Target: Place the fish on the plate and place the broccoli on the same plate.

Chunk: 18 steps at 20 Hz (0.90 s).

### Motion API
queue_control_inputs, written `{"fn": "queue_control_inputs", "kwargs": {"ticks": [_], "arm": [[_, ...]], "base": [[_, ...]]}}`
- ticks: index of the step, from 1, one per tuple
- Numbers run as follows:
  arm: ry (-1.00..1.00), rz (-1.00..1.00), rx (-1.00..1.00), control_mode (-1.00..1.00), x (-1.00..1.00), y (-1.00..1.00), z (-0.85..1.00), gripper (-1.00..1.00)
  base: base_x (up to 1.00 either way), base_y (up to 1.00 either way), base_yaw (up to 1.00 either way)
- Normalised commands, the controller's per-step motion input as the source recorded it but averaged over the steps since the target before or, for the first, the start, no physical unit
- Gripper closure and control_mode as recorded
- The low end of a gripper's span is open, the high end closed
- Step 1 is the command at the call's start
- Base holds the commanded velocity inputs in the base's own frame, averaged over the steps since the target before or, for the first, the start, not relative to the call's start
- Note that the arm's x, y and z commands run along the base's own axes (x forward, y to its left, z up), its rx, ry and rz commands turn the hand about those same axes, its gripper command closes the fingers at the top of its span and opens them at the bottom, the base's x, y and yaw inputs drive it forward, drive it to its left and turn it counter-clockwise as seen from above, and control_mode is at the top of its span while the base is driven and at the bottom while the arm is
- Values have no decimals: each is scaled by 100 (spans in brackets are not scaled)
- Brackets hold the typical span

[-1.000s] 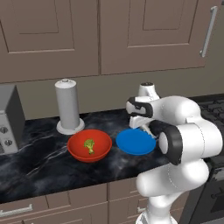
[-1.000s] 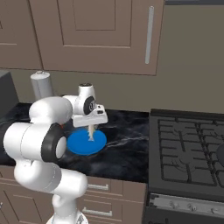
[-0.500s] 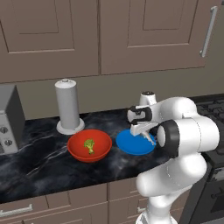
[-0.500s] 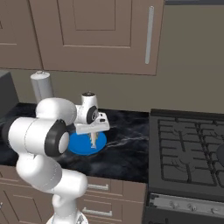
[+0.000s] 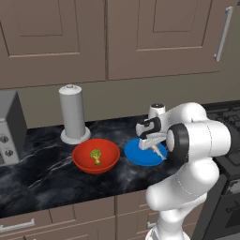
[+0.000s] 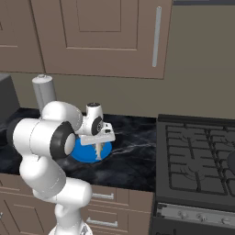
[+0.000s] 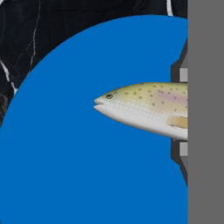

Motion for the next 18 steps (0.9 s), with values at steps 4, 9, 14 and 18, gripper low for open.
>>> {"fn": "queue_control_inputs", "kwargs": {"ticks": [4,9,14,18], "arm": [[0,0,0,-100,3,1,-15,100],[0,-2,0,-100,7,3,-12,100],[-2,-2,0,-100,9,4,-6,100],[0,-2,0,-100,9,9,-6,-100]], "base": [[0,0,0],[0,0,0],[0,0,0],[0,0,0]]}}
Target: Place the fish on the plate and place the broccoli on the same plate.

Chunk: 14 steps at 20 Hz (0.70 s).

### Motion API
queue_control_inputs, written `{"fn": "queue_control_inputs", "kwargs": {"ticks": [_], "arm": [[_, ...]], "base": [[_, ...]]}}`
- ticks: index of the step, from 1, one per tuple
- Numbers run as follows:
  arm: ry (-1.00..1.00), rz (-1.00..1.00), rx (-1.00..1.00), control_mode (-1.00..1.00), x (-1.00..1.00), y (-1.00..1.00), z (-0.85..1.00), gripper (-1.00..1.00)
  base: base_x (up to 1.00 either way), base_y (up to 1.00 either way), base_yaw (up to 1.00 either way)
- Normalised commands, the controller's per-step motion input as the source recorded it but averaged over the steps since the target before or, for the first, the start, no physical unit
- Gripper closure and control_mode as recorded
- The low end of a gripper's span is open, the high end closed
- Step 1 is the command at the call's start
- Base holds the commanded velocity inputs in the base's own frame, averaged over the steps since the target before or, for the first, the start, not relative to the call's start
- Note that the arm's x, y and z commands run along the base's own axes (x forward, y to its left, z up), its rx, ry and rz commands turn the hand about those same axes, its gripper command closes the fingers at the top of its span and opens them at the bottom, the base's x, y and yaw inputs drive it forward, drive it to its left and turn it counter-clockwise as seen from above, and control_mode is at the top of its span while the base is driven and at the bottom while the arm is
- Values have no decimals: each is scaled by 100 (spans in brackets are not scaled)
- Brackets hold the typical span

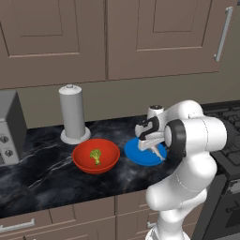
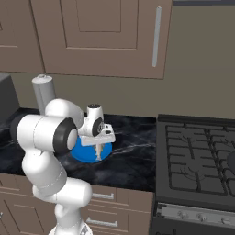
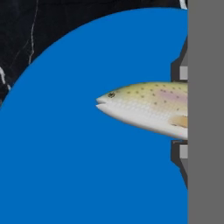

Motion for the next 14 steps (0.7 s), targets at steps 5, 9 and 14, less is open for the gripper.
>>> {"fn": "queue_control_inputs", "kwargs": {"ticks": [5,9,14], "arm": [[-4,-2,0,-100,3,8,-2,-100],[-5,-2,0,-100,0,6,6,-100],[-2,-3,0,-100,-3,11,20,-100]], "base": [[0,0,0],[0,0,0],[0,0,0]]}}
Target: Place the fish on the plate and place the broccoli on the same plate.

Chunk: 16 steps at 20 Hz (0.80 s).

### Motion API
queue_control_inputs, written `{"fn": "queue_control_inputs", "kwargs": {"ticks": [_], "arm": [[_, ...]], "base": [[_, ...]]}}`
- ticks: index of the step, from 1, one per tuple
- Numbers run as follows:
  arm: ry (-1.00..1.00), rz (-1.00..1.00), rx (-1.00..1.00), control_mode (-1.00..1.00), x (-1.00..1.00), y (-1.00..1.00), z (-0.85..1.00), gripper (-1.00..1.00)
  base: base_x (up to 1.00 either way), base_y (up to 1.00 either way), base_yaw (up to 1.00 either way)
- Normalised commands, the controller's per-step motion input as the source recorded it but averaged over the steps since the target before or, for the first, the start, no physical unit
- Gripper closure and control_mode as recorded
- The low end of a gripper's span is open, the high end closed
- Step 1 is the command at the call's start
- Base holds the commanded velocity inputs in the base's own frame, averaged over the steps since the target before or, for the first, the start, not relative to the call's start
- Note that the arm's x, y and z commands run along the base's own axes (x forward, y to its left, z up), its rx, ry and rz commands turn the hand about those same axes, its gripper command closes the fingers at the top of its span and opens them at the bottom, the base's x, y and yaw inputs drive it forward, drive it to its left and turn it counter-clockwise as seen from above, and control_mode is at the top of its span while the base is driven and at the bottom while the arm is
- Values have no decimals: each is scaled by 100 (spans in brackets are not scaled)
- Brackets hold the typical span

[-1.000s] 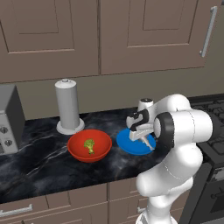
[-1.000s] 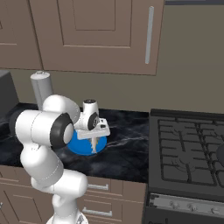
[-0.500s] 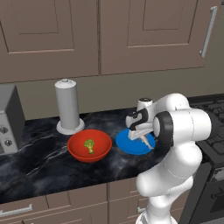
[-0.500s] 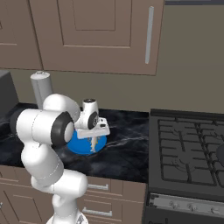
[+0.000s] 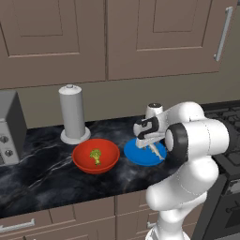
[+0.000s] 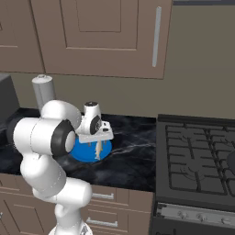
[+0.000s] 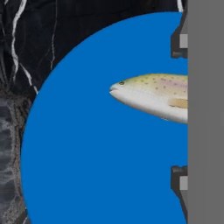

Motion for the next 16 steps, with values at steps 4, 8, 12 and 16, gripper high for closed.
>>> {"fn": "queue_control_inputs", "kwargs": {"ticks": [4,8,12,16], "arm": [[-4,-5,0,-100,-12,20,35,-100],[-2,-4,0,-100,-11,22,39,-100],[-3,-3,0,-100,-17,27,42,-100],[-1,-4,0,-100,-18,41,40,-100]], "base": [[0,0,0],[0,0,0],[0,0,0],[0,0,0]]}}
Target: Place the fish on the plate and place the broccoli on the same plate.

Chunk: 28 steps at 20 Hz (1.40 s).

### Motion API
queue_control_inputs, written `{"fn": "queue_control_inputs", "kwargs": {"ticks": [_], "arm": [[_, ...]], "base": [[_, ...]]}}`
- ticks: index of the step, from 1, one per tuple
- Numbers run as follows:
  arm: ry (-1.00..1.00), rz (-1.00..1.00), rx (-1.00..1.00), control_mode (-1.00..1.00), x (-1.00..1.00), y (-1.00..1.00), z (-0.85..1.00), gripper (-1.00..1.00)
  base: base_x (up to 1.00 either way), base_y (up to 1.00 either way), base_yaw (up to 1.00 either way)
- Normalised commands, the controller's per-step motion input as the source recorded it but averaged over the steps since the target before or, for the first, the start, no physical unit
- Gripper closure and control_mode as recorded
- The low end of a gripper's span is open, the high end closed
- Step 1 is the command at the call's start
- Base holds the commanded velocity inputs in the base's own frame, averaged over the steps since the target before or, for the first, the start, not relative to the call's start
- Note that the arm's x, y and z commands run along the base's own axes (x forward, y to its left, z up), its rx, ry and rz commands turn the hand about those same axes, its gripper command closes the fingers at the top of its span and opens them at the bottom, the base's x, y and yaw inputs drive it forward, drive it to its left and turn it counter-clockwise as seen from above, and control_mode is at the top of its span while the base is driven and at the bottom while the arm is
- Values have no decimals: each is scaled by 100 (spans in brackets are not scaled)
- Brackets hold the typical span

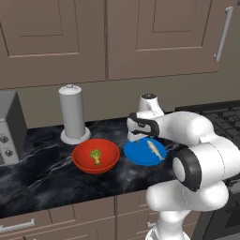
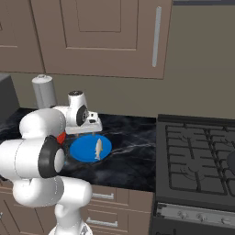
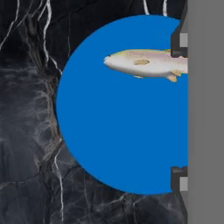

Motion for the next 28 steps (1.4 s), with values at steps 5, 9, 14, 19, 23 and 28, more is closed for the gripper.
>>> {"fn": "queue_control_inputs", "kwargs": {"ticks": [5,9,14,19,23,28], "arm": [[0,-10,0,-100,-16,49,31,-100],[0,-12,0,-100,-19,50,24,-100],[0,-14,0,-100,-17,55,16,-100],[0,-9,0,-100,-12,54,13,-100],[0,-4,0,-100,-2,50,0,-100],[0,0,4,-100,0,39,-1,-100]], "base": [[0,0,0],[0,0,0],[0,0,0],[0,0,0],[0,0,0],[0,0,0]]}}
